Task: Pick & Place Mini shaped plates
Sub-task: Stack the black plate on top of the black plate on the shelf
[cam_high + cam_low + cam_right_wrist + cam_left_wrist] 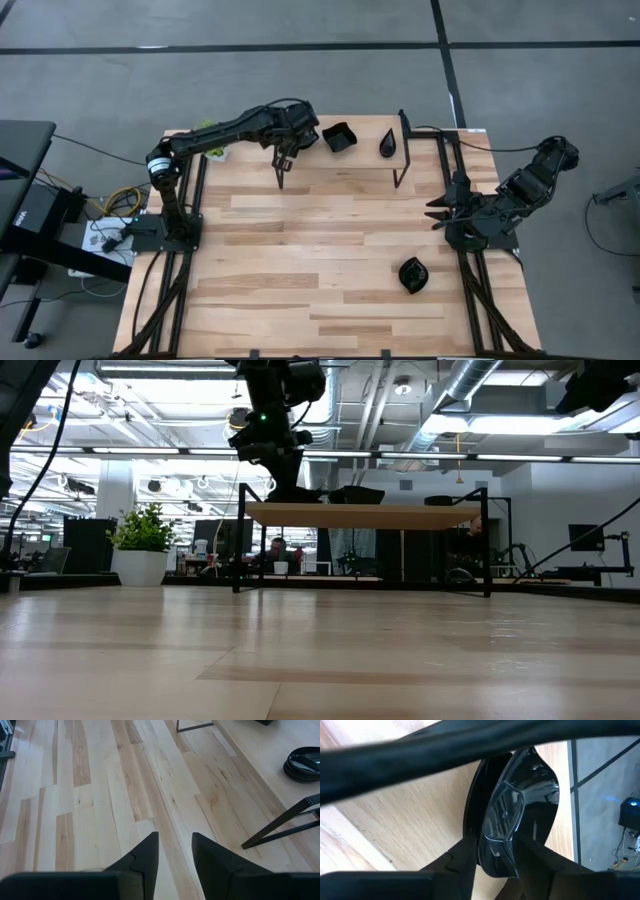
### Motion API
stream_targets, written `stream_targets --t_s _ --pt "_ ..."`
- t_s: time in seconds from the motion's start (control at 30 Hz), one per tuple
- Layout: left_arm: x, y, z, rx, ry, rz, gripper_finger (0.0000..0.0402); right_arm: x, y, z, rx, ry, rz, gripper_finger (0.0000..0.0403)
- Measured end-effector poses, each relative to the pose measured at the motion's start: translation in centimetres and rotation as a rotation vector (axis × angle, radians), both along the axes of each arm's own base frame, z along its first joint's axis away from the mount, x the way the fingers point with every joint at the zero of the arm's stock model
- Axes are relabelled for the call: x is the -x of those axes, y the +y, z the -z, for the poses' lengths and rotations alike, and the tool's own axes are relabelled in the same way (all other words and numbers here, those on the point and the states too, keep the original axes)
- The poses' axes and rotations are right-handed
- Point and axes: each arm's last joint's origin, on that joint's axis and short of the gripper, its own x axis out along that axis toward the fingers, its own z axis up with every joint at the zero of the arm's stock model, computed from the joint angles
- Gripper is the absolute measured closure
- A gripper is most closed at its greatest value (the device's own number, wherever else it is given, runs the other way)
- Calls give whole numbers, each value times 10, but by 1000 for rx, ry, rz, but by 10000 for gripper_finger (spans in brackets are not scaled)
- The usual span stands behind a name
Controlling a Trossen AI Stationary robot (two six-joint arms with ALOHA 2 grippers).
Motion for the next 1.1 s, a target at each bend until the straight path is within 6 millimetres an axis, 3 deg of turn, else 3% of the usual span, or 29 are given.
stream_targets --t_s 0.23,0.67,0.97,1.1 --pt "0 0 0 6 -2 3 217 0 0 0 0 0 0 290" --pt "1 1 0 47 -17 22 48 0 0 0 0 0 0 290" --pt "5 0 -7 98 -48 75 9 0 0 0 0 0 0 290" --pt "8 -14 -17 99 -39 208 3 0 0 0 0 0 0 290"
